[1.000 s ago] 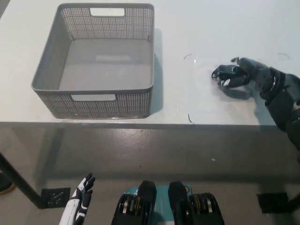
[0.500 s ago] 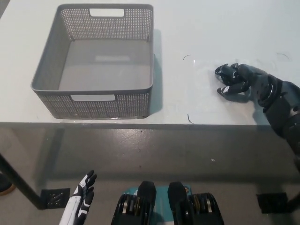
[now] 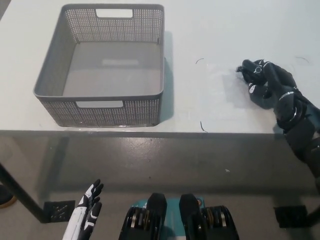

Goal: Use the right hand to pick up a webcam and put it into a container on the left side

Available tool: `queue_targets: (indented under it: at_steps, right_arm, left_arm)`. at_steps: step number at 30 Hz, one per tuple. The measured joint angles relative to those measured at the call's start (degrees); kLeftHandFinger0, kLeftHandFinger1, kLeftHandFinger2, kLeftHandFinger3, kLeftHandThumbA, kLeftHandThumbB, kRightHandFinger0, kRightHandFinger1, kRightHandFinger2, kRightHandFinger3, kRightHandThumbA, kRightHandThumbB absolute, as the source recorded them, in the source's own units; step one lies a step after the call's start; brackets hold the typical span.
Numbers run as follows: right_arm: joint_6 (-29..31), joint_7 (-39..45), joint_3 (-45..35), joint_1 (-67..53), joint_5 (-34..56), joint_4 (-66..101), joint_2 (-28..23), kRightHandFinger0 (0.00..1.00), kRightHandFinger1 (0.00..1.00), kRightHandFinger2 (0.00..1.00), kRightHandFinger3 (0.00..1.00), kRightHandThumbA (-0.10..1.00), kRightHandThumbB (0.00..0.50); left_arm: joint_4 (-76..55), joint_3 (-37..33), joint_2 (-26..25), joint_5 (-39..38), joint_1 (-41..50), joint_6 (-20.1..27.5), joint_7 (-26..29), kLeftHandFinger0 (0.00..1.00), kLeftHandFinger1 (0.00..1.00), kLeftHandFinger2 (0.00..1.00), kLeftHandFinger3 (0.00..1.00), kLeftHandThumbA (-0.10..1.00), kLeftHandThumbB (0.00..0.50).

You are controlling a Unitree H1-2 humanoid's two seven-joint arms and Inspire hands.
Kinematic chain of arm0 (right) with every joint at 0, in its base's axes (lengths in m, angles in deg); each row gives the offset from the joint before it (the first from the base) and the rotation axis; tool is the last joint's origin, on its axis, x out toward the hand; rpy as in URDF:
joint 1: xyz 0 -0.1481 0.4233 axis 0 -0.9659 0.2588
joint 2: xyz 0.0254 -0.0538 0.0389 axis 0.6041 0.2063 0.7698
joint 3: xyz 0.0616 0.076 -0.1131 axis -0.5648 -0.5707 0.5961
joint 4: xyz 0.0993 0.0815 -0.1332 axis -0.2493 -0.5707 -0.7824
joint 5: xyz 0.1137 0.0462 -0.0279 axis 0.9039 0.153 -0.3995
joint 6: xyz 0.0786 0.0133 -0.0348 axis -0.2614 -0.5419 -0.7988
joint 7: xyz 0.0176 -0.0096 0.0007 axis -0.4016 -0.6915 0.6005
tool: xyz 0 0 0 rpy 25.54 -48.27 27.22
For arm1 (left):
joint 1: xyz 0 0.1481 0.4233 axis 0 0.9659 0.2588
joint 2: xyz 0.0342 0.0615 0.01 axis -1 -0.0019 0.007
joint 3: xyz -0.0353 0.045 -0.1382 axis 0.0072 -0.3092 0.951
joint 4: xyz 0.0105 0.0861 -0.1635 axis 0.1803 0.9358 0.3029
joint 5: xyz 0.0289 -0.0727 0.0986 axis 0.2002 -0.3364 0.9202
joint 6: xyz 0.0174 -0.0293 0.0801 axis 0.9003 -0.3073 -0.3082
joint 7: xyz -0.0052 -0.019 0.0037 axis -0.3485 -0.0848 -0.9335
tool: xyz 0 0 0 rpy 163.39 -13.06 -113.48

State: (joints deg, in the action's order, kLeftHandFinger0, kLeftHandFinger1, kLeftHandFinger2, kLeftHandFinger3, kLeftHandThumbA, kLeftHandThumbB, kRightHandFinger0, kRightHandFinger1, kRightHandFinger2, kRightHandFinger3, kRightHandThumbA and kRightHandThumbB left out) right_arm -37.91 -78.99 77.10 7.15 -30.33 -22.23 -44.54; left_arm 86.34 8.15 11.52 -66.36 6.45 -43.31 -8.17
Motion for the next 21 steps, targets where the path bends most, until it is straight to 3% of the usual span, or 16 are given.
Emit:
queue_targets:
  at_steps: [6,7,10,11,15,17,21]
  right_arm:
    - [2.6,-3.0,-1.0,-1.1,1.3,-0.4,0.0,0.0,0.39,0.82,0.79,-0.1,0.162]
    - [2.8,-3.3,-1.4,-1.1,1.7,-0.6,0.0,0.01,0.44,0.8,0.86,-0.1,0.143]
    - [4.0,-4.5,-2.2,-1.0,2.5,-0.5,-0.1,0.0,0.41,0.81,0.84,-0.1,0.147]
    - [4.3,-4.8,-2.3,-1.0,2.6,-0.5,-0.1,0.12,0.46,0.85,0.85,-0.1,0.146]
    - [5.0,-5.8,-3.0,0.3,2.9,0.8,-0.2,0.0,0.42,0.83,0.83,-0.1,0.15]
    - [5.1,-6.0,-3.3,1.9,3.1,1.9,-0.2,0.0,0.34,0.74,0.75,-0.1,0.157]
    - [5.2,-6.0,-3.7,5.4,3.5,4.5,-0.2,0.0,0.36,0.8,0.8,-0.1,0.155]
  left_arm:
    - [0.0,-0.1,0.0,0.2,-0.1,-0.3,0.0,1.0,1.0,1.0,1.0,1.0,0.01]
    - [0.0,-0.1,-0.1,0.2,-0.3,-0.3,0.0,1.0,1.0,1.0,1.0,1.0,0.009]
    - [0.0,-0.1,-0.2,0.2,-0.5,-0.3,0.0,1.0,1.0,1.0,1.0,1.0,0.0]
    - [0.1,-0.1,-0.2,0.2,-0.5,-0.3,0.0,1.0,1.0,1.0,1.0,0.97,0.0]
    - [0.4,-0.1,-0.2,0.2,-0.5,-0.2,0.0,1.0,0.99,0.98,1.0,1.0,0.013]
    - [0.5,-0.2,-0.2,0.3,-0.5,-0.2,0.0,1.0,0.98,0.98,1.0,1.0,0.0]
    - [0.5,-0.3,-0.2,0.4,-0.3,-0.2,0.0,0.98,0.96,0.96,1.0,1.0,0.0]
